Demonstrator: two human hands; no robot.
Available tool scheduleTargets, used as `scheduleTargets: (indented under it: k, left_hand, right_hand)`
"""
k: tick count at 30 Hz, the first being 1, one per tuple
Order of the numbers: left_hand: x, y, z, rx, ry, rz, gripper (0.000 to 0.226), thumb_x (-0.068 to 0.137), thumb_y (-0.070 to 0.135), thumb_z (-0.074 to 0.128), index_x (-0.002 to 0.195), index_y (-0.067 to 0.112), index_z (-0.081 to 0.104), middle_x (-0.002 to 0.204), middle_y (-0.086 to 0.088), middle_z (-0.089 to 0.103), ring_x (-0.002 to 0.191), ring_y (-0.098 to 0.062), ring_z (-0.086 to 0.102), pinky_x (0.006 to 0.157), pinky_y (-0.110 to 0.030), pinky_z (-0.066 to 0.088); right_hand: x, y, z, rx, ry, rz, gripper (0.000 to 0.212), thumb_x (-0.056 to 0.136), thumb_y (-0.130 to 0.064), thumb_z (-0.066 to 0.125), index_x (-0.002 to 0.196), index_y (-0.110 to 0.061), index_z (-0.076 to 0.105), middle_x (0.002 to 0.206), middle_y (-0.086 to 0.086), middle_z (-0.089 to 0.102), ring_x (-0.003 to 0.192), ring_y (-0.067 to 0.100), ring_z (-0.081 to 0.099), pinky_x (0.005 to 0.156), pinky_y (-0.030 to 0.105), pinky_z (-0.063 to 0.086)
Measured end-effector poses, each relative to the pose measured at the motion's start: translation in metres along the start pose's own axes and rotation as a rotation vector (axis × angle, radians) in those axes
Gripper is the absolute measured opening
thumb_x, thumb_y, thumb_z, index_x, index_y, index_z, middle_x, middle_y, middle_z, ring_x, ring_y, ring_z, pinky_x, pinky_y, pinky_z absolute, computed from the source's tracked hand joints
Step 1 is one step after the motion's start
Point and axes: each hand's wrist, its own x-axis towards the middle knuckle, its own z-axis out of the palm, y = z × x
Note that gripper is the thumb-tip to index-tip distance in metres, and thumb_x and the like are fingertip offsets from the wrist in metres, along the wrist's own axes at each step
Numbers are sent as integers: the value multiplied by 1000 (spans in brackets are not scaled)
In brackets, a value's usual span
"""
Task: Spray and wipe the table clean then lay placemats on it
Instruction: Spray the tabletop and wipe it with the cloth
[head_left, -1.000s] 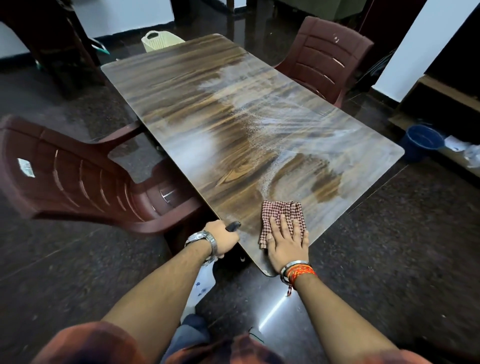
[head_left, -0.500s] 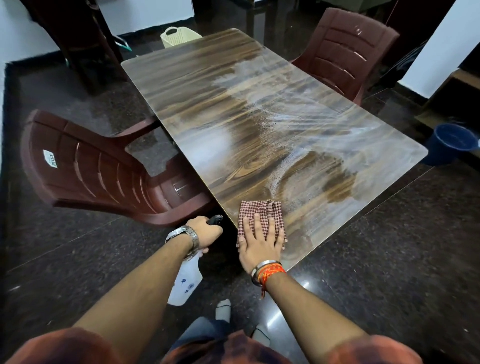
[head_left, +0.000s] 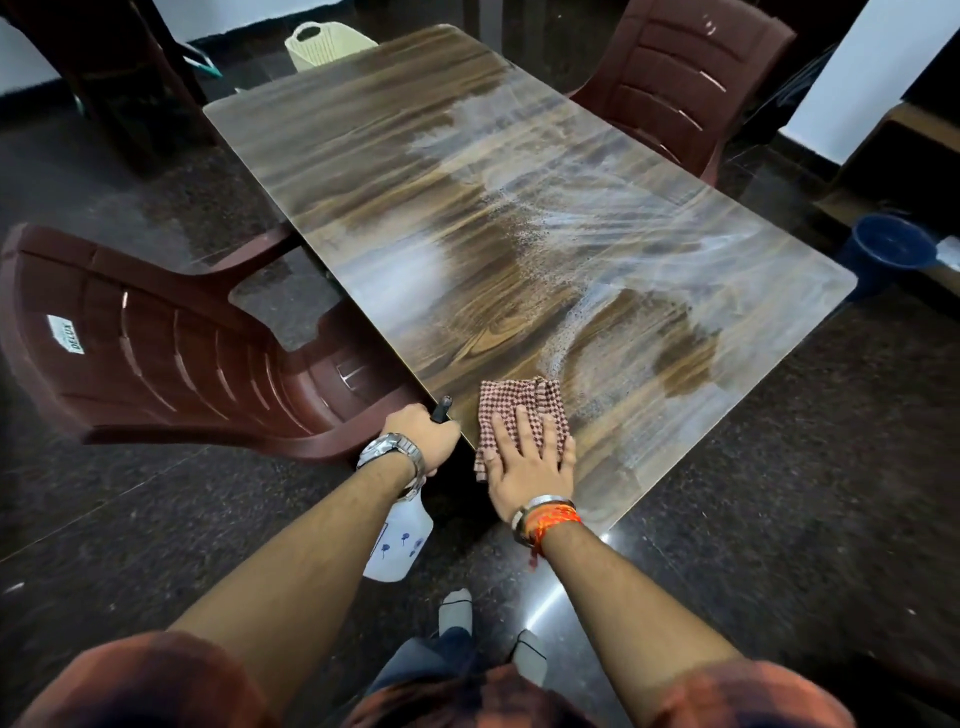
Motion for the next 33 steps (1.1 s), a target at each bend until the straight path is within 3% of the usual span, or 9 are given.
scheduleTargets:
  k: [5,10,12,17,22,28,33]
  left_hand:
    - [2,15,6,51,-75,22,25,80,29,50,80,7,62,56,-10,67,44,-24,65,51,-24,51]
    - [8,25,13,-7,-95,33,22,76,28,51,84,9,58,71,-10,66,46,-25,66,49,-26,53]
    - [13,28,14,-16,-93,40,27,75,29,50,89,8,60,77,-11,67,46,-25,67,51,-30,57]
    - [22,34,14,42,-67,45,36,75,34,49,93,6,64,72,-11,71,53,-26,71,56,-27,56]
    - [18,36,14,11,-30,-28,34,82,32,51,90,3,66,74,-13,72,49,-26,69,49,-25,53]
    - [2,42,27,-125,98,-173,28,81,30,53,85,5,65,69,-12,68,43,-25,63,42,-22,46]
    - [-32,53,56,-209,201,-309,21,83,26,53,79,7,60,66,-10,65,47,-25,63,46,-24,50]
  right_hand:
    - [-45,52,3,-53,-10,91,57,90,-55,2,147,-51,-4,160,-13,-3,147,24,-9,111,47,-18]
    - [-75,57,17,-46,88,166,56,92,-48,30,147,-40,30,153,-3,35,141,34,27,113,53,8]
    - [-69,49,18,-41,91,158,57,90,-47,35,146,-37,35,151,-1,39,139,36,28,113,54,9]
    - [-31,18,8,-57,58,2,56,90,-48,33,145,-38,35,154,-1,34,141,39,26,113,52,2]
    - [20,6,-5,-69,-32,-193,59,93,-50,16,150,-41,8,162,-3,2,146,36,-7,110,51,-17]
    - [52,46,-23,-126,-61,-410,58,95,-50,22,150,-46,3,162,-8,0,147,29,-7,116,51,-9]
    - [84,100,-48,-106,-85,-336,57,97,-48,23,150,-44,2,161,-9,-4,147,28,-11,116,50,-12]
